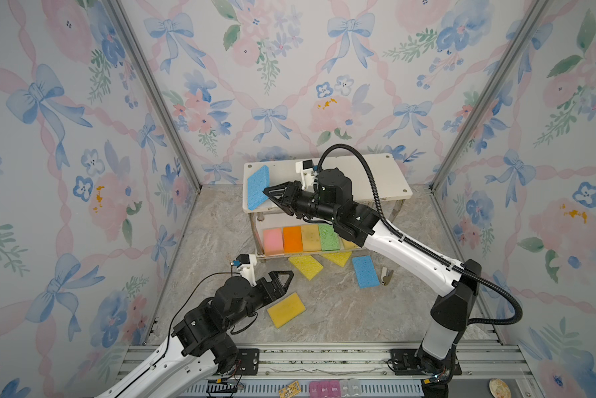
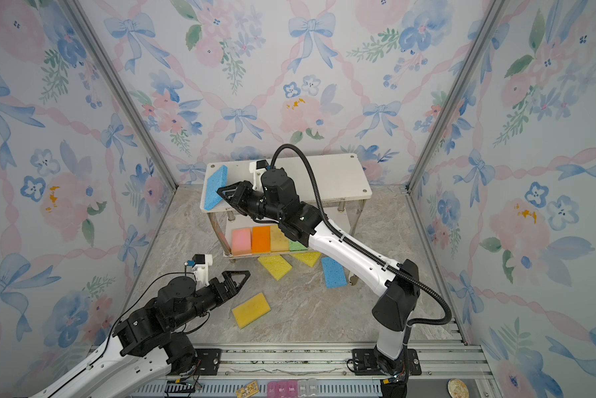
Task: Arrange cleaning sponges on a shelf
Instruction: Place the cleaning sponge at the shelf.
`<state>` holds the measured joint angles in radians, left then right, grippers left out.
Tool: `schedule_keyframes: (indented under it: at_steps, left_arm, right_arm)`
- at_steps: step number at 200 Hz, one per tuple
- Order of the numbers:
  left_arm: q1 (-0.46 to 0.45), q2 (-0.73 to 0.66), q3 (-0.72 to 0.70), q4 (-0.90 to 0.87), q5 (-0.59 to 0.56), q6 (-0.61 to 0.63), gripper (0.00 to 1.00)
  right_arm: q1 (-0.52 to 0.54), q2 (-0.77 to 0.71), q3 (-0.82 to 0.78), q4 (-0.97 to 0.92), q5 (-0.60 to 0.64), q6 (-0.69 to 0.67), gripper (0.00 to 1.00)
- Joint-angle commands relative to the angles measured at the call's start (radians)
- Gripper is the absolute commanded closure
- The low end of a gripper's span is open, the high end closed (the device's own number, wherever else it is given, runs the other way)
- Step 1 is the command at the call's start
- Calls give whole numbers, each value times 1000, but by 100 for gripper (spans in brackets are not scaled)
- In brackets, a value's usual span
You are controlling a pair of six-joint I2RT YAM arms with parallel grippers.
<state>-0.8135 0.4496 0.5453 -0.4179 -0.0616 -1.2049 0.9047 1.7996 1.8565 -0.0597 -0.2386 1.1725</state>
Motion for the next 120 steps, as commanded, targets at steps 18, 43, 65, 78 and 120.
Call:
schedule_keyframes:
  at_steps: [18, 43, 65, 78, 120]
  left_arm:
    - [11, -17, -17, -15, 13, 13, 2]
    - [15, -19, -18, -15, 16, 13, 2]
    - [18, -17, -19, -15, 16, 15, 2]
    - [20, -16, -19, -15, 17, 15, 2]
    - [30, -15, -19, -15, 25, 21, 2]
  right_arm:
    - [15, -9, -3, -34, 18, -21, 50]
    - [12, -12, 15, -91, 25, -53, 46]
    - [8, -2, 75, -206, 36, -116, 43]
    - [5, 21, 132, -289, 31, -158, 40]
    - [7, 111, 338, -511, 13, -264, 32]
